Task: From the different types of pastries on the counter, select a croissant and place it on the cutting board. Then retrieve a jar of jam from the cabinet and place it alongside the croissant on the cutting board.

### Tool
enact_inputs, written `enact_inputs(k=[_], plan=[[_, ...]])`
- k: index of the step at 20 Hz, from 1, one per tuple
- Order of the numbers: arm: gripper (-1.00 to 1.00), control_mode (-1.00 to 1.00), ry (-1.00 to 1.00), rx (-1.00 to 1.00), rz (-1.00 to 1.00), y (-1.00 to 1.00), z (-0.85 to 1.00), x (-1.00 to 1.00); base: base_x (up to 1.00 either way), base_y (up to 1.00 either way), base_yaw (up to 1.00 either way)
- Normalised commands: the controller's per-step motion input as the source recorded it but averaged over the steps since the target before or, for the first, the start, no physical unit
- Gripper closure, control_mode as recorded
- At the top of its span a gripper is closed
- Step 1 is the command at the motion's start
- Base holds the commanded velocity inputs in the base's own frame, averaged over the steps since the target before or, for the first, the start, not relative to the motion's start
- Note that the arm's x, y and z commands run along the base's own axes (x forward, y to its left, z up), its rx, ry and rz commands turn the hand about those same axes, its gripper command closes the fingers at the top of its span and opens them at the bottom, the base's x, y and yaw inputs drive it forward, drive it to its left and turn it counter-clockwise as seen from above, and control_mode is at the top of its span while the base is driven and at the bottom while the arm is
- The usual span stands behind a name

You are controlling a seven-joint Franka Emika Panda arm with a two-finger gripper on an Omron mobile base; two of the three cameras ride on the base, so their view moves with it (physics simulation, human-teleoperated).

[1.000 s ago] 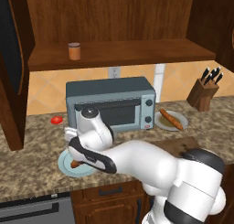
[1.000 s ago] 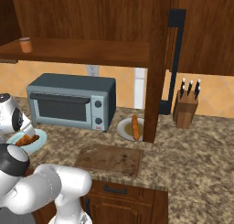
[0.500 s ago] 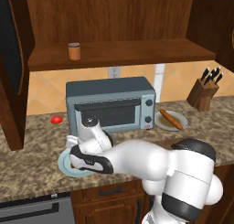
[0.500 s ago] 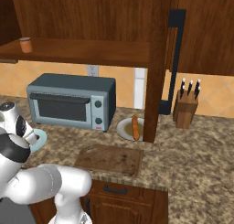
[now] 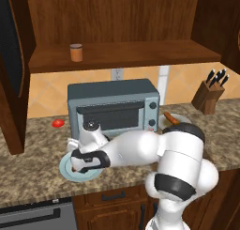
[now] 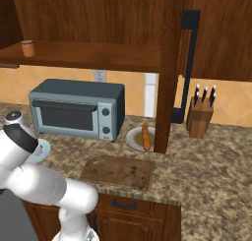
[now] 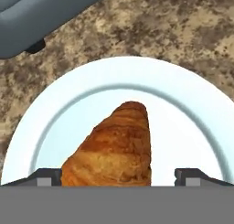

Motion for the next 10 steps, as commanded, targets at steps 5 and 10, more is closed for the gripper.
enact_inputs(k=[5,10], plan=[[1.00,-1.00,0.03,0.00,-0.04,0.50,-0.20,0.32,0.00,0.00,0.00],[1.00,-1.00,0.07,-0.01,-0.07,0.41,-0.31,0.25,0.00,0.00,0.00]])
